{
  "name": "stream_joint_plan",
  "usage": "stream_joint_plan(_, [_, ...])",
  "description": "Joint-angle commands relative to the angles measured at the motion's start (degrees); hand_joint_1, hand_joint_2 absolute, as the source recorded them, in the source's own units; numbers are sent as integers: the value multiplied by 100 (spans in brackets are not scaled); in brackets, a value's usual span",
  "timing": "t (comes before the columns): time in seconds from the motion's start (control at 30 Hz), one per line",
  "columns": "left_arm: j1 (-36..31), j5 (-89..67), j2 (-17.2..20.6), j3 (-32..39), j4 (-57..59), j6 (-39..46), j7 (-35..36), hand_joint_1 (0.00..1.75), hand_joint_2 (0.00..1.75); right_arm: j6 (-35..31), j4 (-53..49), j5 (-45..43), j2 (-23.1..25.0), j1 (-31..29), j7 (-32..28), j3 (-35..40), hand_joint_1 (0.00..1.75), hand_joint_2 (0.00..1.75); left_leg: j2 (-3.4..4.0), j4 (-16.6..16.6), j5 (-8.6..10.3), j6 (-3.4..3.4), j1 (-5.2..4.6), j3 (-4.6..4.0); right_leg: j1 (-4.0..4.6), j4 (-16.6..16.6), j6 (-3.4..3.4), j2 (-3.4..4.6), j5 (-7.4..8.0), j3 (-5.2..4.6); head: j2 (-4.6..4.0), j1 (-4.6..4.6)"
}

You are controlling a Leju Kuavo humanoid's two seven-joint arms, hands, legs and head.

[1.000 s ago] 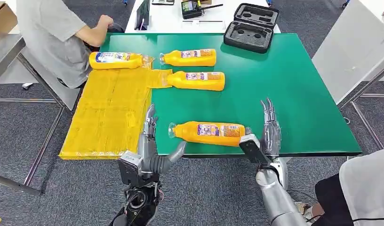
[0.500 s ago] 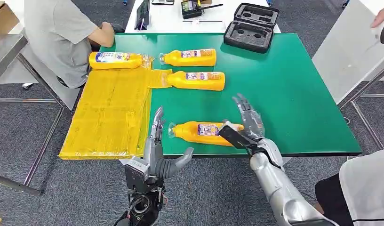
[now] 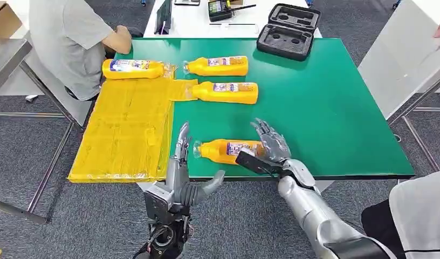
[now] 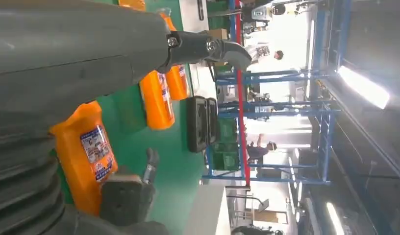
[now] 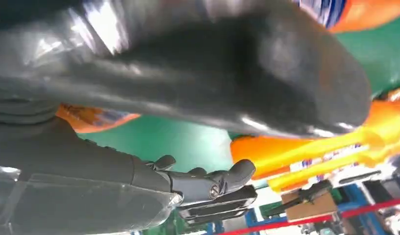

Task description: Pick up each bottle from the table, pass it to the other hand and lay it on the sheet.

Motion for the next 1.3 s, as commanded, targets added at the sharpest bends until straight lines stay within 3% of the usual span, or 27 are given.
stream_joint_plan(0.03, [-192,-4,201,-247,127,-42,17,0,175,8,569,347,49,-380,213,502,0,0,11,1,-18,-12,5,36,6,0,-12,10,-15,33,0,0])
stream_joint_plan(0.73, [-161,-31,236,-268,28,66,17,0,175,268,506,588,119,-503,351,593,0,0,10,-2,-9,-8,3,20,3,-2,-8,8,-6,16,0,0])
stream_joint_plan(0.77, [-164,-27,241,-270,17,56,17,0,175,203,486,676,92,-510,324,661,0,175,11,-1,-16,-11,4,35,4,-1,-11,9,-13,31,0,0])
stream_joint_plan(1.13, [-131,-37,258,-256,-18,106,17,0,175,41,466,655,177,-529,409,582,0,175,11,-2,-13,-10,4,31,4,-1,-10,9,-10,27,0,0])
stream_joint_plan(1.17, [-134,-36,261,-252,-19,115,17,0,175,-31,464,719,178,-537,476,613,0,0,12,-1,-14,-11,4,32,5,-1,-11,11,-11,28,0,0])
stream_joint_plan(1.3, [-130,-19,277,-244,-24,106,17,0,175,-35,501,786,191,-559,548,649,0,0,11,-2,-15,-11,4,37,5,-1,-11,9,-13,33,0,0])
